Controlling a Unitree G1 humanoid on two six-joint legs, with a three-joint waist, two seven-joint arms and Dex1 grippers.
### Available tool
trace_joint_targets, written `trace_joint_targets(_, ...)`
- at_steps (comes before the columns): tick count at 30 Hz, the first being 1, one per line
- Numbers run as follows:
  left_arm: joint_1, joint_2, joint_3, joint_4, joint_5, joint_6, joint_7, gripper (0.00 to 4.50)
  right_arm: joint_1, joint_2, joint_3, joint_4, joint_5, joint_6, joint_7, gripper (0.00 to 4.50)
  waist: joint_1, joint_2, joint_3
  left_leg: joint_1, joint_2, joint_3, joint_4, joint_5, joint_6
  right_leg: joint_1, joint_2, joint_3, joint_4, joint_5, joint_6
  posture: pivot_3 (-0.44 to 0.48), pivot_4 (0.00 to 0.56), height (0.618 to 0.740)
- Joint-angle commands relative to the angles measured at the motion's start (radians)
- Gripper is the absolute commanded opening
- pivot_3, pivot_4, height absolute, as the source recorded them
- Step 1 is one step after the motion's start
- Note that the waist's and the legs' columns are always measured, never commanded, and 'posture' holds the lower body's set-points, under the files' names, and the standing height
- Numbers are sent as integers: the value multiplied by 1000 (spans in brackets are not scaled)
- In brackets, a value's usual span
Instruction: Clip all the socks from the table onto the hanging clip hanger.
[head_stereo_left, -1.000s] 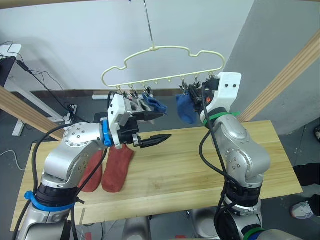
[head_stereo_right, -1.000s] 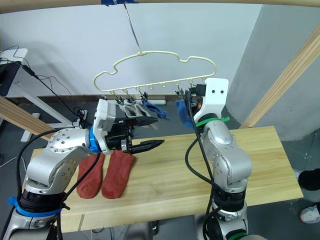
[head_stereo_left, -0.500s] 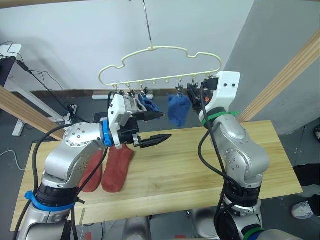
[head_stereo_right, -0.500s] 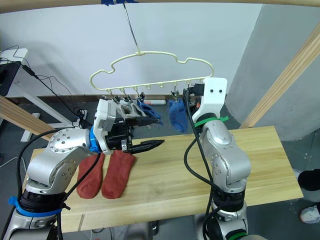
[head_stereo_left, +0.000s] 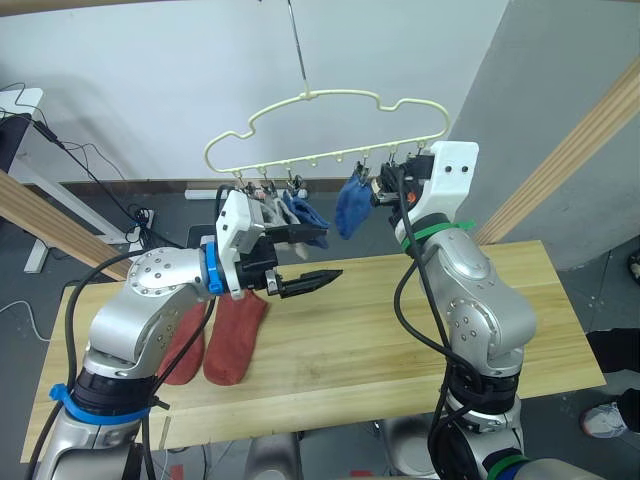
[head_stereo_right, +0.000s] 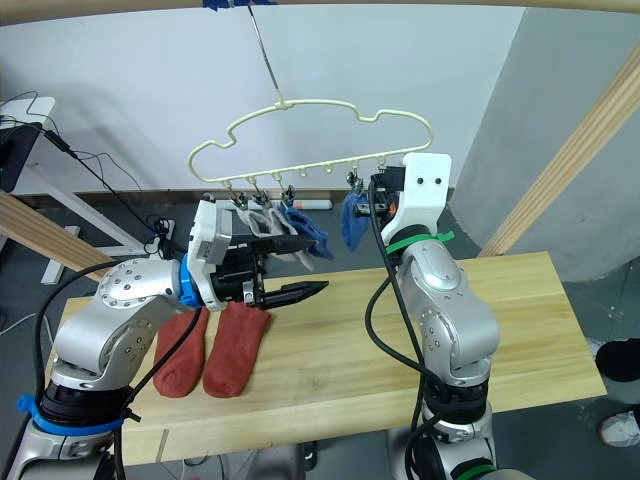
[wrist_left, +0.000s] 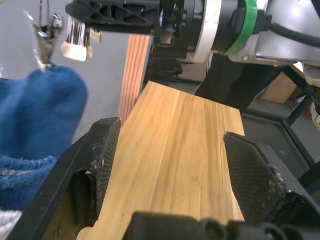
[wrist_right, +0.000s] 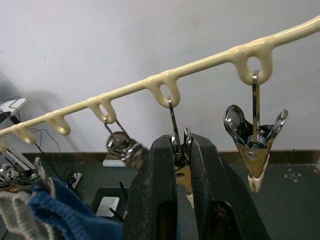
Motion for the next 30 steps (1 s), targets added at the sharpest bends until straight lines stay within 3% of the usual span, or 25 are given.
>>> trace_joint_targets(1,49,-11,22,-51,-1,-3,37,3634,-13,9,11,-28,11,-27,5,85,0,0,0,0,0,0,0,0,0,0,0,0,0,0,0,-253,260,740)
trace_joint_targets(4,156,-76,68,-60,26,12,193,3634,-16,6,10,-21,8,-30,7,85,-2,0,-1,0,2,0,0,0,0,0,-1,1,0,0,0,-253,260,740)
trace_joint_targets(8,270,-155,100,-54,111,-15,362,4445,-16,2,9,-23,7,-29,11,85,-1,0,-2,0,3,0,0,0,0,0,-1,0,0,0,0,-247,262,740)
trace_joint_targets(13,463,-333,189,-9,207,9,668,4500,-20,-9,6,-26,10,-12,25,85,-4,-1,-6,1,3,2,0,0,0,0,-2,2,0,0,0,-242,273,740)
trace_joint_targets(20,523,-388,200,59,218,50,730,4500,-23,-16,7,-26,16,2,35,84,9,-1,-7,1,1,-1,0,1,2,1,-1,-1,1,1,-1,-243,280,740)
trace_joint_targets(30,411,-402,202,318,311,-29,784,4500,-25,-20,10,-31,17,28,49,84,4,-1,-8,1,-1,-1,0,2,3,1,1,-1,1,3,-2,-250,279,740)
